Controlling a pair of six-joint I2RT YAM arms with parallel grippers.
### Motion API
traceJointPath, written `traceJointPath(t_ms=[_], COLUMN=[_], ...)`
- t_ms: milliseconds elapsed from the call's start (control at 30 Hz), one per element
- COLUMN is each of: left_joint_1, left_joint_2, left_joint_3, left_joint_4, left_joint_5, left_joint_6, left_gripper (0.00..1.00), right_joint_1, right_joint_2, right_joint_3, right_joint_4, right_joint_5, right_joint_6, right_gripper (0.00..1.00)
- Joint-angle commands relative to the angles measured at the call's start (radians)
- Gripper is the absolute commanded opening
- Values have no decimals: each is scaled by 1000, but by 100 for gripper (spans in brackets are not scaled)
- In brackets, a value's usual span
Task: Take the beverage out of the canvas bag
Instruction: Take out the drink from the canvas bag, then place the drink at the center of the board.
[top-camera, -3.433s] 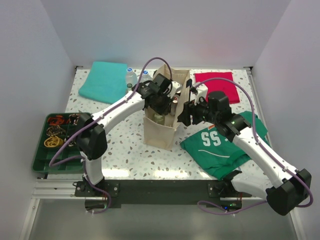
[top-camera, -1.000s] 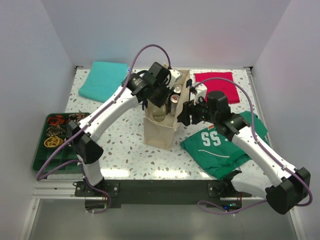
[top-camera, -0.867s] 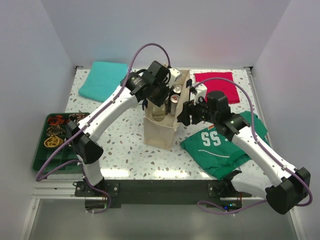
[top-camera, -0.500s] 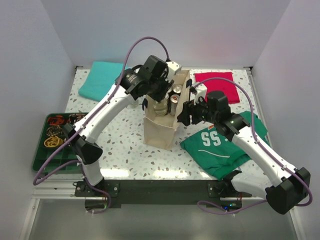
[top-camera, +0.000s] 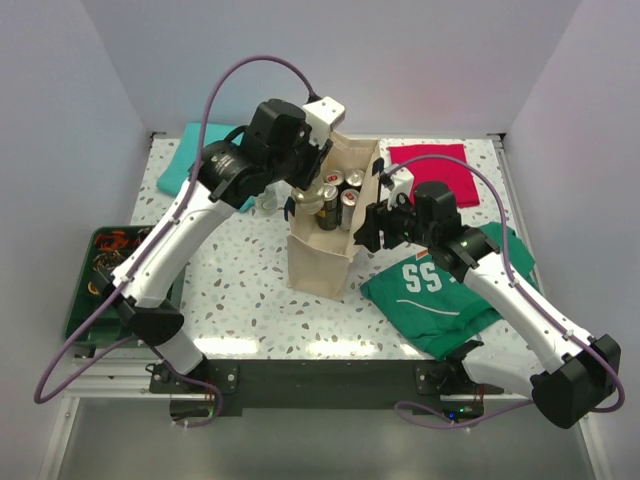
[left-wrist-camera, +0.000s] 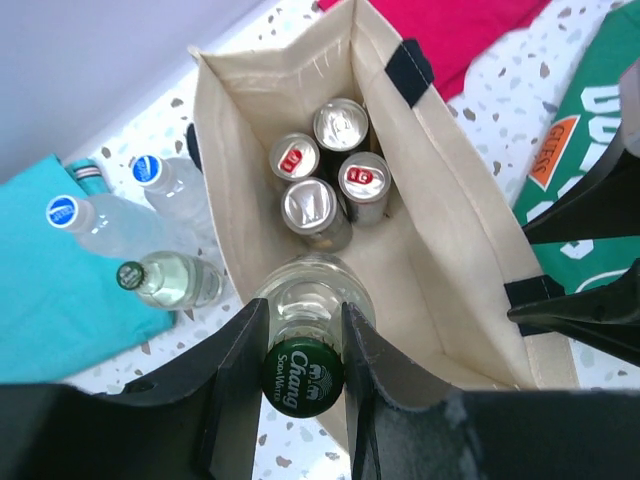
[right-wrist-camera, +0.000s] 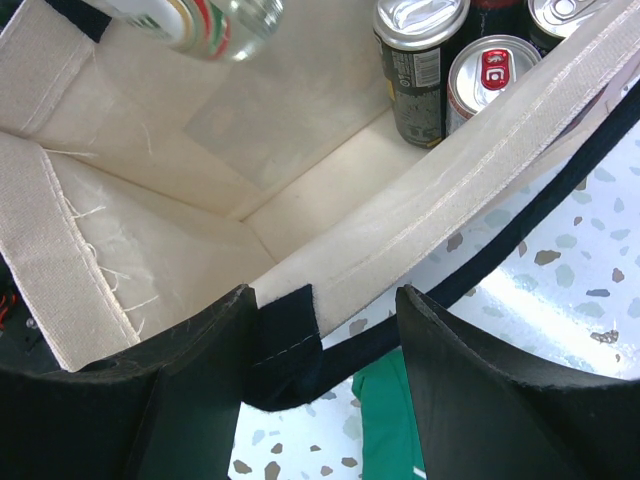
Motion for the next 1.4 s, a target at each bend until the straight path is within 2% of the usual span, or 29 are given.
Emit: traceJointPath(t_ms=[0, 300, 567, 733, 1033, 1200, 1367], left_joint_1=[-4, -4, -4, -4, 0, 77, 155], left_joint_2=[-93, -116, -187, -247, -255, -228, -238], left_joint_3=[42, 45, -34, -103, -168, -227, -338], left_joint_4=[203, 269, 384, 467, 495, 486, 562], left_joint_5=[-61, -134, -269, -300, -387, -309, -205], left_joint_6=[43, 60, 85, 83, 73, 22, -16], left_gripper=[0, 0, 0, 0, 0, 0, 0], right_joint_1=[4, 4, 3, 4, 3, 3, 4], right_joint_2=[3, 5, 3, 5, 0, -2, -6], right_joint_3=[9, 9, 7, 6, 7, 7, 6], right_joint_4=[35, 34, 32, 33, 32, 29, 21], right_joint_5=[-11, -13, -11, -13, -16, -19, -16], right_joint_6=[6, 6, 5, 6, 6, 6, 6], right_gripper=[62, 62, 62, 62, 62, 62, 62])
